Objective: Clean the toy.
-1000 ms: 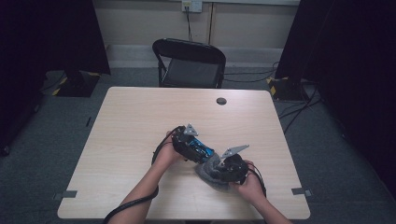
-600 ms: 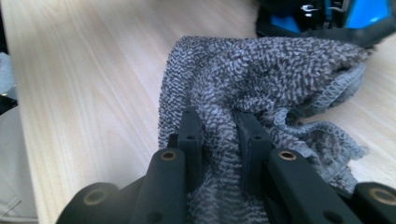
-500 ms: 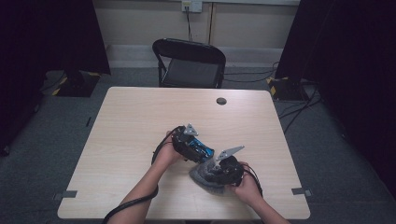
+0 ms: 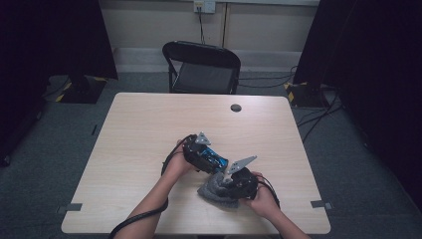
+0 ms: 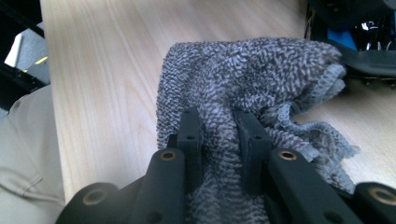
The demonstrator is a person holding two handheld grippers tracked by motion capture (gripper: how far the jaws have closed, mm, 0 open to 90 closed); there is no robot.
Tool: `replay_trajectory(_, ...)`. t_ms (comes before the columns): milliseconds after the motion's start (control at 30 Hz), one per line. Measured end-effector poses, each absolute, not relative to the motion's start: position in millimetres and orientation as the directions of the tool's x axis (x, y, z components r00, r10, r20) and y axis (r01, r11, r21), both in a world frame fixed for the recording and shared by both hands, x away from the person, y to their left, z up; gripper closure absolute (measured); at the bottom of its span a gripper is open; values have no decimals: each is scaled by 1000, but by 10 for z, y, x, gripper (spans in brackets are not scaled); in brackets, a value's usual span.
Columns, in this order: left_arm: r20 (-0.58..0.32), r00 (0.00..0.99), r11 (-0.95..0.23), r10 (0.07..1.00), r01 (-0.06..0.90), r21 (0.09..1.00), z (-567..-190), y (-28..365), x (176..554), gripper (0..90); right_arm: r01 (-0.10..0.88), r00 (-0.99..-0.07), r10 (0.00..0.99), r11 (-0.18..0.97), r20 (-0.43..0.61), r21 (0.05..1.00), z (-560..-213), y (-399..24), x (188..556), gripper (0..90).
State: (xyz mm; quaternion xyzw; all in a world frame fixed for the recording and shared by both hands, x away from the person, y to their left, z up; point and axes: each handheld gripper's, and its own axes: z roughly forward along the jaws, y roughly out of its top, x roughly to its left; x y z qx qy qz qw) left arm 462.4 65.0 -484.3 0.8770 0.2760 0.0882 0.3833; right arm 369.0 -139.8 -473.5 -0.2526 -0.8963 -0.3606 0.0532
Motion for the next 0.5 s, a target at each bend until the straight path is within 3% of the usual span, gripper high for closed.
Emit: replay_trajectory(500, -56, 834, -562, 548, 418, 714, -4835, 643, 4624, 0, 460, -884, 383, 602, 269, 653, -4566, -1458, 3669, 746)
